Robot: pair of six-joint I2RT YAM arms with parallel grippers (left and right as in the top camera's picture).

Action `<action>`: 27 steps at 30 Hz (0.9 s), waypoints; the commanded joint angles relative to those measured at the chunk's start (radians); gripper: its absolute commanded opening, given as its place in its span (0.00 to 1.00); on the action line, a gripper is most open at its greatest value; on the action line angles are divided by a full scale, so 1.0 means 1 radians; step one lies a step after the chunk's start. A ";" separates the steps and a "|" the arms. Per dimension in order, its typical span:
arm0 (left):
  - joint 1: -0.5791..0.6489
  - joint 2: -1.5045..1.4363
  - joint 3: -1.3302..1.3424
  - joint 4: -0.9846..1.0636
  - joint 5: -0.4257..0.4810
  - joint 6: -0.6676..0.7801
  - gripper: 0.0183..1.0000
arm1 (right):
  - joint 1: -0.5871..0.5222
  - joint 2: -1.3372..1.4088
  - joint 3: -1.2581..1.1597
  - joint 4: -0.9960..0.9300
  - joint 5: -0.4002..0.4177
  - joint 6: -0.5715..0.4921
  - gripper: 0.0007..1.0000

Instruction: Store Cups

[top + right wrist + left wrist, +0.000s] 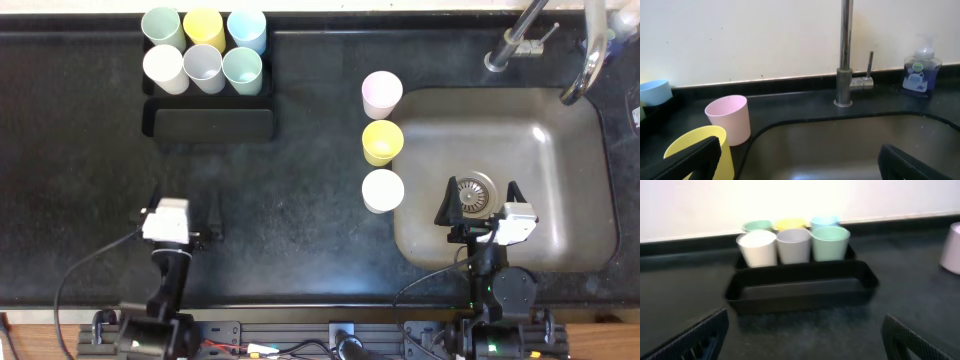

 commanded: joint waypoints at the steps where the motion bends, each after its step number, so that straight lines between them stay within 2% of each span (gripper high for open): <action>1: 0.005 0.335 0.287 0.008 0.235 0.018 1.00 | -0.006 -0.011 -0.013 0.003 -0.007 0.004 1.00; 4: 0.005 0.670 0.597 -0.052 0.365 0.018 1.00 | -0.006 -0.011 -0.013 0.003 -0.007 0.004 1.00; 8: -0.019 1.068 1.101 -0.259 0.558 0.017 1.00 | -0.006 -0.011 -0.013 0.003 -0.007 0.004 1.00; 10: -0.071 1.249 1.366 -0.402 0.581 0.017 1.00 | -0.006 -0.011 -0.013 0.003 -0.007 0.004 1.00; 13: -0.189 1.484 1.723 -0.601 0.482 -0.012 1.00 | -0.006 -0.011 -0.013 0.003 -0.007 0.004 1.00; 17: -0.348 1.740 2.048 -0.808 0.178 -0.219 1.00 | -0.006 -0.011 -0.013 0.003 -0.007 0.004 1.00; 18: -0.373 1.784 2.086 -0.846 0.135 -0.266 1.00 | -0.006 -0.011 -0.013 0.003 -0.007 0.004 1.00; 22: -0.436 1.925 2.131 -0.902 0.114 -0.421 1.00 | -0.006 -0.011 -0.013 0.003 -0.007 0.004 1.00; 27: -0.444 2.018 2.132 -0.908 0.141 -0.524 1.00 | -0.006 -0.011 -0.013 0.003 -0.007 0.004 1.00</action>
